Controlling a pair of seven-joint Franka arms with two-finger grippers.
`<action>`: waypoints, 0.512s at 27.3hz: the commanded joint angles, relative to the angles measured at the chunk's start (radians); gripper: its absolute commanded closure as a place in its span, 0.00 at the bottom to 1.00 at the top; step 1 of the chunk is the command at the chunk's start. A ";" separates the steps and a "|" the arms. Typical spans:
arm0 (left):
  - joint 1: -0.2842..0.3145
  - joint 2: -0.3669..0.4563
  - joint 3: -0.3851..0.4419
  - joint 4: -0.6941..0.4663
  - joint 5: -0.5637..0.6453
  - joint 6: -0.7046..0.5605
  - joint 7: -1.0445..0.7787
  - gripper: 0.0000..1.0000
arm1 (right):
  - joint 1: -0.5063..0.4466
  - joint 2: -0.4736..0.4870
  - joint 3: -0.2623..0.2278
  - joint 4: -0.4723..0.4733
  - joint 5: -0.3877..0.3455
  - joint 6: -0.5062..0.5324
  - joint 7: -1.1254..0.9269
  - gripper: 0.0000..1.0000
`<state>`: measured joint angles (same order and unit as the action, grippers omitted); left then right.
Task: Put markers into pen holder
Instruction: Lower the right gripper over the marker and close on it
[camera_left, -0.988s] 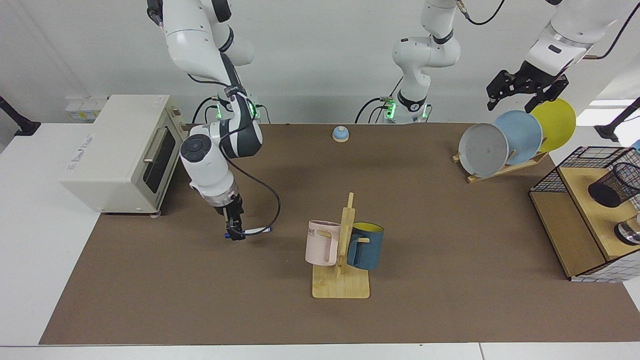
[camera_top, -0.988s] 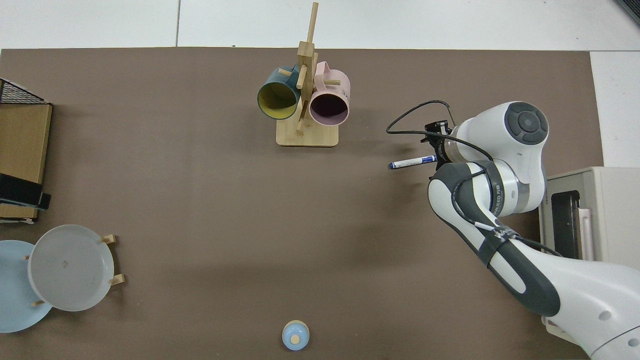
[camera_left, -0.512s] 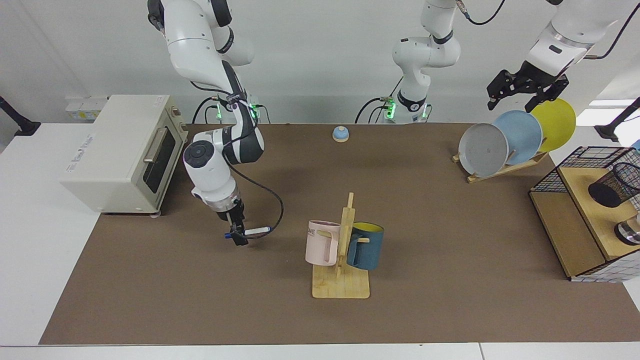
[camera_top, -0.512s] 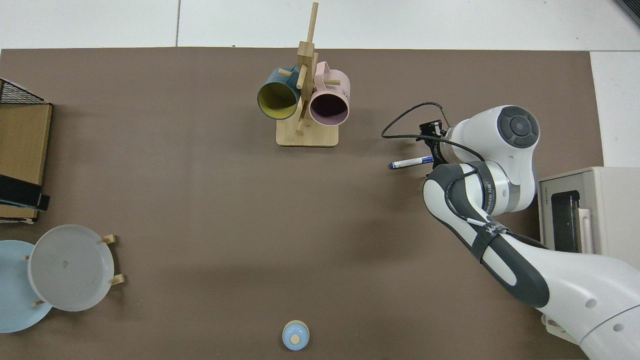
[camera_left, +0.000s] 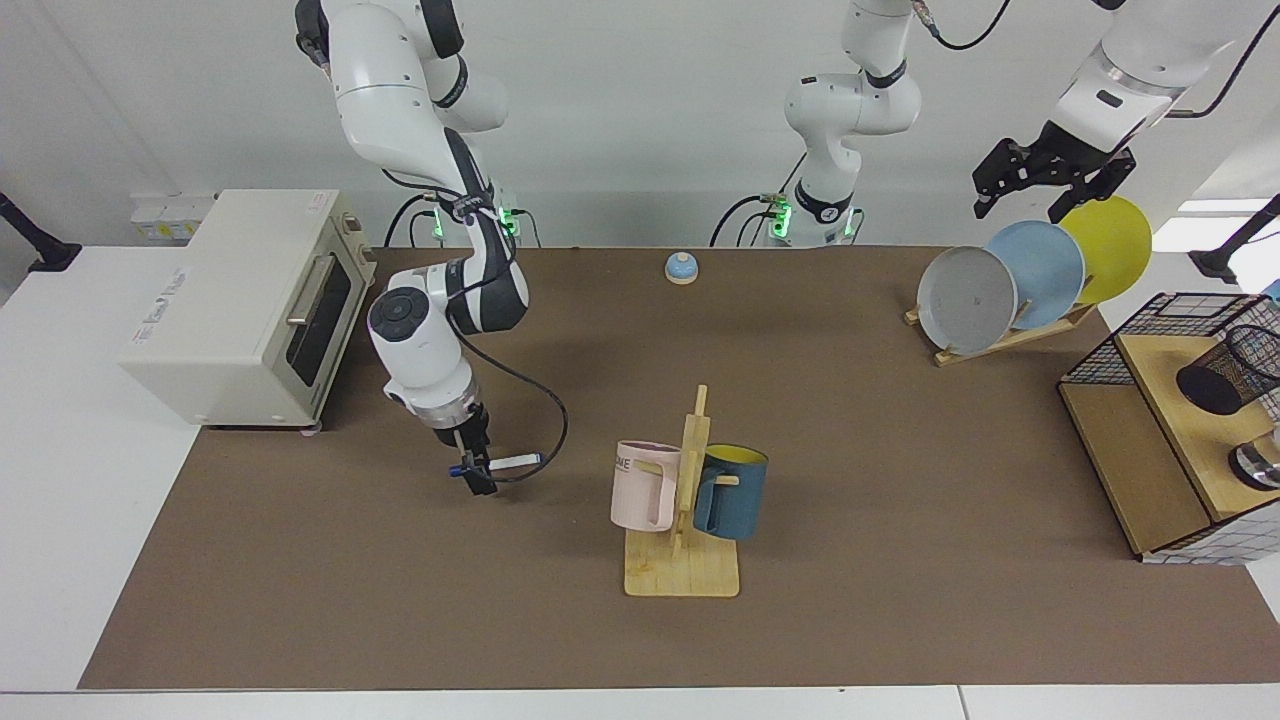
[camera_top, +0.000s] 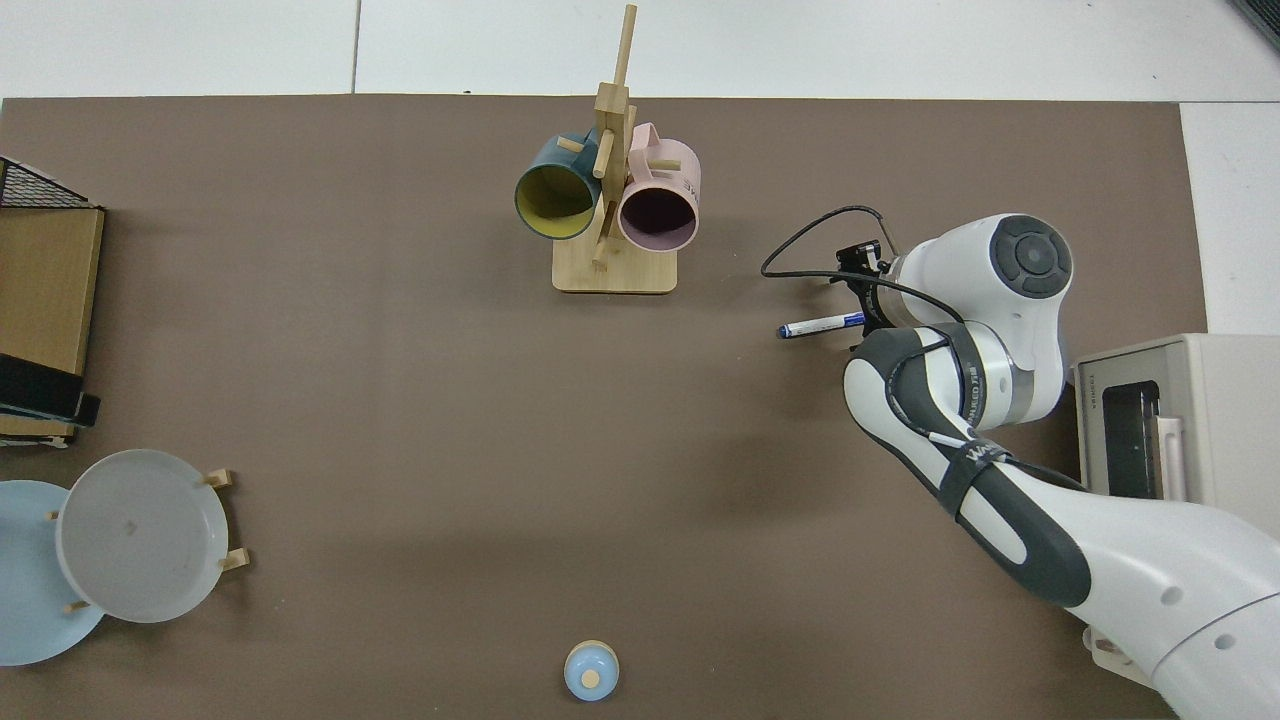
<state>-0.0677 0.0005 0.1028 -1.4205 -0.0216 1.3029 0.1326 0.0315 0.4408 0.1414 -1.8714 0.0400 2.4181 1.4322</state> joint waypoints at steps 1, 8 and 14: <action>0.009 -0.023 -0.006 -0.023 -0.003 -0.005 -0.007 0.00 | -0.013 0.010 0.007 0.003 0.004 0.030 -0.029 0.13; 0.009 -0.023 -0.006 -0.023 -0.003 -0.007 -0.007 0.00 | -0.013 0.015 0.007 0.005 0.012 0.033 -0.026 0.25; 0.009 -0.023 -0.006 -0.023 -0.004 -0.010 -0.008 0.00 | -0.012 0.024 0.007 0.005 0.015 0.039 -0.023 0.29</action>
<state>-0.0677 0.0004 0.1028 -1.4205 -0.0216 1.3014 0.1326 0.0315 0.4470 0.1411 -1.8712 0.0401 2.4202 1.4319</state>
